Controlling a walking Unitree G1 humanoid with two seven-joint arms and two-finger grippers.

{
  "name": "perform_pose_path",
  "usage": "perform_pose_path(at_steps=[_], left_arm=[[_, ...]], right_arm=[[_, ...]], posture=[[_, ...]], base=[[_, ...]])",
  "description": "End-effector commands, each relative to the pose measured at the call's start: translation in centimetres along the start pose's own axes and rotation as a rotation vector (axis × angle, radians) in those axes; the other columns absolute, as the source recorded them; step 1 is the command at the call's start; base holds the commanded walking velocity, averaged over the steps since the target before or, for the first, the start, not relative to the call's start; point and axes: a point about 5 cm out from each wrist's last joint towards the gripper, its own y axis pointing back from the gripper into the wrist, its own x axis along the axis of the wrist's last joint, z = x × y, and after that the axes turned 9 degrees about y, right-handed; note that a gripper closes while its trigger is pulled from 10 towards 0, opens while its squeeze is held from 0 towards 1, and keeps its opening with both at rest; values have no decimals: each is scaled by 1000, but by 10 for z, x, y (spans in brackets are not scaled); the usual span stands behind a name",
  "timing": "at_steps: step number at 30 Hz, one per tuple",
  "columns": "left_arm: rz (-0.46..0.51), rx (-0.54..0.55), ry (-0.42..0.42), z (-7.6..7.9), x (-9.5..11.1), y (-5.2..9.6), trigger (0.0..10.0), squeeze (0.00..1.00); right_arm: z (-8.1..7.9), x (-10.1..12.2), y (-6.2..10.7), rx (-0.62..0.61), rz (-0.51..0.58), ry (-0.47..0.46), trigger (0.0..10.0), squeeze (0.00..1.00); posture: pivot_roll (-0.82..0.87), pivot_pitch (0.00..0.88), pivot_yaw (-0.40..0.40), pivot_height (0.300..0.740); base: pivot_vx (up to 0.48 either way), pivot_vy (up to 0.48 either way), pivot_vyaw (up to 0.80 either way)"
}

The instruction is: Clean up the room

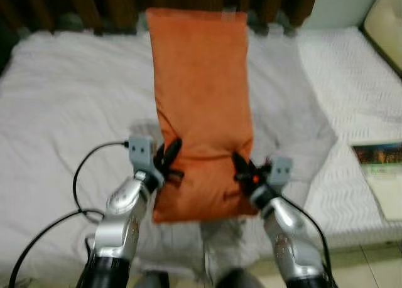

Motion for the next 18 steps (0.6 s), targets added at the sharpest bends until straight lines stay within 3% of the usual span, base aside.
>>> perform_pose_path(at_steps=[1, 2, 3, 4, 6, 12, 16, 18], left_arm=[[-26, 42, -40, 0, -5, 12, 7804, 0], [-26, 42, -40, 0, -5, 12, 7804, 0], [-19, 34, -33, 6, -7, 13, 10000, 0], [-19, 36, -24, 10, -10, 13, 10000, 0], [-20, 65, -17, 11, -14, 12, 10000, 0], [-90, 93, -67, 5, -36, 4, 10000, 0], [-164, 91, -110, -3, -52, 9, 10000, 0], [-189, 95, -86, -7, -58, 13, 10000, 0]], right_arm=[[37, 10, 17, -186, 49, 70, 0, 0], [37, 10, 17, -186, 49, 70, 0, 0], [44, 4, 22, -209, 12, 82, 1137, 0], [50, -1, 26, -237, -17, 96, 10000, 0], [54, -4, 28, -254, -40, 106, 10000, 0], [62, -12, 28, -259, -95, 135, 10000, 0], [61, -22, 38, -247, -137, 159, 10000, 0], [60, -27, 45, -248, -158, 162, 10000, 0]], posture=[[23, 0, -35, 740], [23, 0, -35, 740], [20, 0, -35, 740], [16, 0, -33, 740], [6, 0, -33, 740], [-12, 0, -33, 740], [-21, 0, -39, 740], [-29, 0, -36, 740]], base=[[0, 0, 0], [0, 0, 0], [0, 0, 0], [0, 0, 0], [0, 0, 0], [0, -431, 0], [0, -428, 0], [0, -424, 0]])
